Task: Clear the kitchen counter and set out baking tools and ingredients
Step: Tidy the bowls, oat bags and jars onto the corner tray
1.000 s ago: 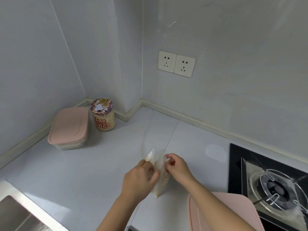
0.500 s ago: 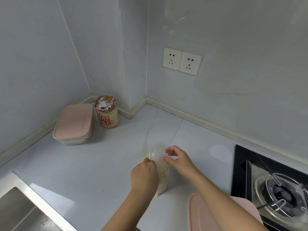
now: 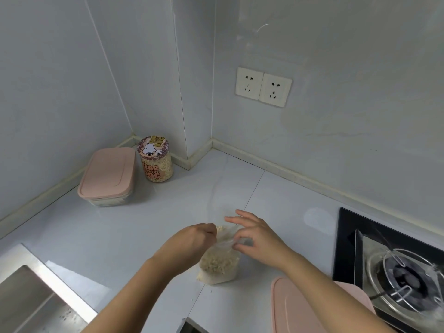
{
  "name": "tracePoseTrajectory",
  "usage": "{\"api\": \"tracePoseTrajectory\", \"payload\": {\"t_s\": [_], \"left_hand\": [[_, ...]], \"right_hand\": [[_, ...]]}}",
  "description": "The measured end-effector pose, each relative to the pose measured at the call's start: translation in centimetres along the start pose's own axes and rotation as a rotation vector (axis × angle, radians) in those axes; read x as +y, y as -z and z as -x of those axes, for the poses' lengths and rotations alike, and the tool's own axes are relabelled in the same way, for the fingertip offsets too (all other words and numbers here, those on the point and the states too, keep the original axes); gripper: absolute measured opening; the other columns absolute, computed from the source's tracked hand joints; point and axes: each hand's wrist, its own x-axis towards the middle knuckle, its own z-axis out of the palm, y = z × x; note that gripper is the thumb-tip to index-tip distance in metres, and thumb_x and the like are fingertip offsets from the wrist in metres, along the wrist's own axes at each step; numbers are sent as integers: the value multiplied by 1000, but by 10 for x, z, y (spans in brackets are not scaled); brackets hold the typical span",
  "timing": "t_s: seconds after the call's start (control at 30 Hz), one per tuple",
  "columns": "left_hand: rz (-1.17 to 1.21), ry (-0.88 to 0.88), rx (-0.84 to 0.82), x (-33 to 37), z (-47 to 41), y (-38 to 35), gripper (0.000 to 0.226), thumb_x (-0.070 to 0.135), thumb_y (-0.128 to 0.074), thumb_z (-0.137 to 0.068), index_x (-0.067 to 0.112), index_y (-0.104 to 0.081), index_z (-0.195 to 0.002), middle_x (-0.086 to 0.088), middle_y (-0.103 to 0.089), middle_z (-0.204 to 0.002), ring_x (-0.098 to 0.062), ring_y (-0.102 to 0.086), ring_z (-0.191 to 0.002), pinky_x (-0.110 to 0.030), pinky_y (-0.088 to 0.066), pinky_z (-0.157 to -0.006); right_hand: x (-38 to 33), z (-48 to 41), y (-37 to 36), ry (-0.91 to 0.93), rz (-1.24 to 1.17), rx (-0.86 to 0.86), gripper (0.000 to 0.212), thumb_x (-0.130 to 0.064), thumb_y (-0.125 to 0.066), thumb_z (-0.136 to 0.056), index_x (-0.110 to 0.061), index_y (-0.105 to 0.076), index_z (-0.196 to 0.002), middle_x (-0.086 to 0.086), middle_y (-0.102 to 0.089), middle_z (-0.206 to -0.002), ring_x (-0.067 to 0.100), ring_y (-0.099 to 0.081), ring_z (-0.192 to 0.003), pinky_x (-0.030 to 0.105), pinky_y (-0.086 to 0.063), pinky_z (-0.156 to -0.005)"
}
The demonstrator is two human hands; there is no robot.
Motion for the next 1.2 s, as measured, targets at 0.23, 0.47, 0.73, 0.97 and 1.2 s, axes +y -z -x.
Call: {"api": "tracePoseTrajectory", "payload": {"t_s": [0.23,0.47,0.73,0.97,1.2], "left_hand": [[85,253,163,-2,20,-3,16,27,-70,-81,22,-61,-68,12,-58,-75,-11,-56,-63,-25,-44,-44],[224,347,241,-6,27,3,19,11,-59,-86,11,-56,-68,4,-55,-69,-16,-51,-59,-34,-46,-53],[165,300,260,-18,29,-9,25,9,-61,-83,19,-41,-71,5,-47,-56,-17,-41,-49,-29,-35,-45],[122,186,252,-19,24,-16,25,27,-72,-80,26,-62,-103,13,-62,-80,-11,-60,-72,-20,-41,-54],[-25,92,285,-8,0,-7,26,24,-81,-70,19,-56,-64,9,-50,-61,-13,-50,-52,-20,-31,-46]], "right_hand": [[-12,-10,6,48,105,-5,20,-32,-65,-89,-17,-75,-96,-7,-67,-114,9,-53,-114,20,-30,-95],[-29,-10,10,-129,-119,103,9,-21,-72,-83,-14,-74,-76,-10,-69,-86,4,-63,-83,17,-46,-82],[-35,-6,-7,-242,-136,152,13,-13,-70,-81,-22,-59,-81,-13,-60,-81,1,-56,-81,19,-44,-74],[-36,-5,-11,-290,-26,31,11,-25,-62,-90,-14,-66,-92,-7,-56,-94,12,-56,-89,29,-46,-81],[-43,-3,-5,-270,-11,174,6,-20,-62,-88,-17,-64,-83,-13,-54,-87,9,-55,-84,28,-45,-74]]}}
